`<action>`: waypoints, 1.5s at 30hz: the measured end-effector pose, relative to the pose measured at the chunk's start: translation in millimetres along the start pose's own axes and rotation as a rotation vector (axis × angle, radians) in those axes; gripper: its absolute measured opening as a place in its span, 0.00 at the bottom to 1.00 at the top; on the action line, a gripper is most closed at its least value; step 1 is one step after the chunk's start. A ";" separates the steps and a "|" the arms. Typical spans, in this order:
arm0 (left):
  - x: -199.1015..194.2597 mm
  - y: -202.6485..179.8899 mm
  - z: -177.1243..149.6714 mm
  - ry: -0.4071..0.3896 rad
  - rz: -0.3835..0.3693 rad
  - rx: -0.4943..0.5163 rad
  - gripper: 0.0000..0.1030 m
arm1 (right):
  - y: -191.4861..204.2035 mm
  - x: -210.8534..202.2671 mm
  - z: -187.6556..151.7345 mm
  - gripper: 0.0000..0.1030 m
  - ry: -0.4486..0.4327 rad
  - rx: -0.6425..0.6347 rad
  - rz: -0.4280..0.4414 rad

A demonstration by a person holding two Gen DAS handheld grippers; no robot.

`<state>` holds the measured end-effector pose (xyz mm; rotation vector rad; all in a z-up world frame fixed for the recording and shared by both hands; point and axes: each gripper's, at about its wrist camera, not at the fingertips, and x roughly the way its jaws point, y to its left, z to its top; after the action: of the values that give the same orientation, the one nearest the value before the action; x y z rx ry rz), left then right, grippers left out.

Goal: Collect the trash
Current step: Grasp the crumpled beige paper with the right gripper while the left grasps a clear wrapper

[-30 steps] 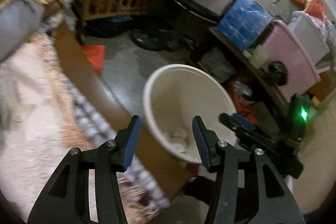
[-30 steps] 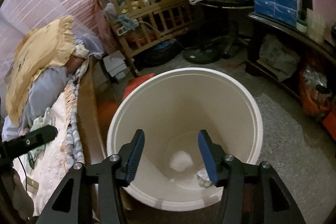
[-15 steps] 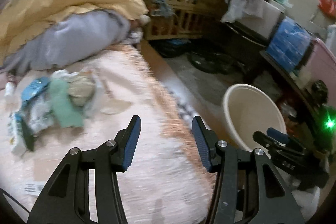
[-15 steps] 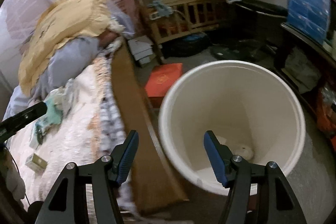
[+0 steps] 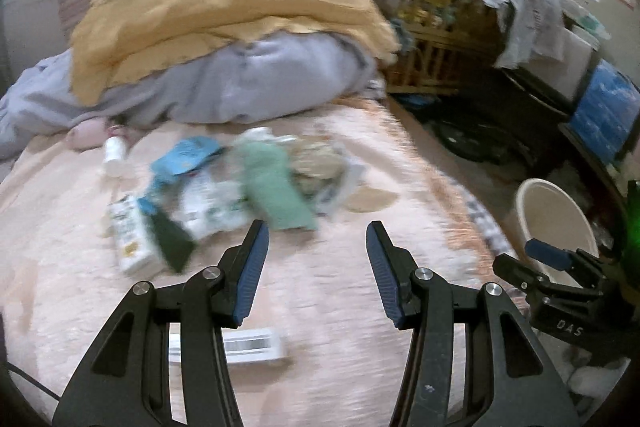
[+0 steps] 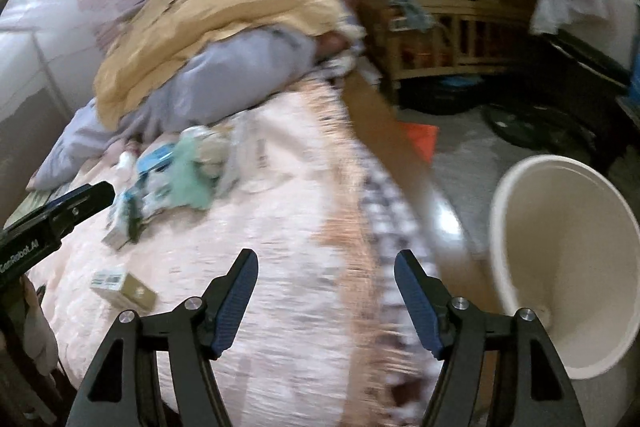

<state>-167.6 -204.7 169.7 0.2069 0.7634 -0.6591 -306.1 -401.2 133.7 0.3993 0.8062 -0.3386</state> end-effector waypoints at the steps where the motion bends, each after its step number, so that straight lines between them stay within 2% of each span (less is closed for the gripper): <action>1: -1.5 10.1 -1.3 0.000 0.014 -0.007 0.48 | 6.7 3.9 1.0 0.67 0.007 -0.010 0.014; 10: 5.9 120.5 -21.1 0.047 0.185 -0.121 0.48 | 77.9 48.1 10.7 0.68 0.070 -0.150 0.083; 15: 17.3 158.8 -30.5 0.088 0.214 -0.180 0.48 | 103.1 72.6 23.7 0.68 0.090 -0.192 0.120; 22: 30.7 164.2 -18.9 0.102 0.124 -0.183 0.48 | 116.9 96.6 66.9 0.68 0.061 -0.213 0.105; 29: 61.2 136.1 3.1 0.148 0.002 -0.120 0.48 | 132.1 139.3 106.0 0.67 0.055 -0.238 0.092; 32: 82.9 119.8 13.2 0.162 -0.006 -0.050 0.48 | 132.5 165.7 110.5 0.52 0.092 -0.249 0.053; 34: 102.2 108.8 17.9 0.184 0.004 0.003 0.48 | 129.8 182.7 108.8 0.36 0.136 -0.252 0.063; 37: 128.4 100.0 21.8 0.222 -0.001 0.039 0.48 | 123.9 182.5 103.4 0.27 0.125 -0.243 0.087; 39: 145.5 98.3 23.0 0.253 -0.002 0.052 0.48 | 117.0 170.5 101.5 0.26 0.095 -0.221 0.119; 40: 151.7 98.9 23.6 0.268 -0.017 0.050 0.46 | 113.3 161.0 100.9 0.26 0.074 -0.210 0.138; 41: 156.4 99.9 23.5 0.281 -0.033 0.043 0.33 | 111.0 153.1 100.7 0.26 0.057 -0.203 0.151; 42: 160.9 102.0 23.9 0.295 -0.053 0.030 0.24 | 108.2 144.2 100.4 0.26 0.041 -0.198 0.165; 45: 158.5 112.8 25.4 0.300 -0.093 -0.030 0.20 | 99.2 119.0 97.2 0.26 0.014 -0.182 0.196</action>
<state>1.7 -202.3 70.7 0.2472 1.0750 -0.7131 -125.0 -376.6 126.4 0.3071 0.7972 -0.0786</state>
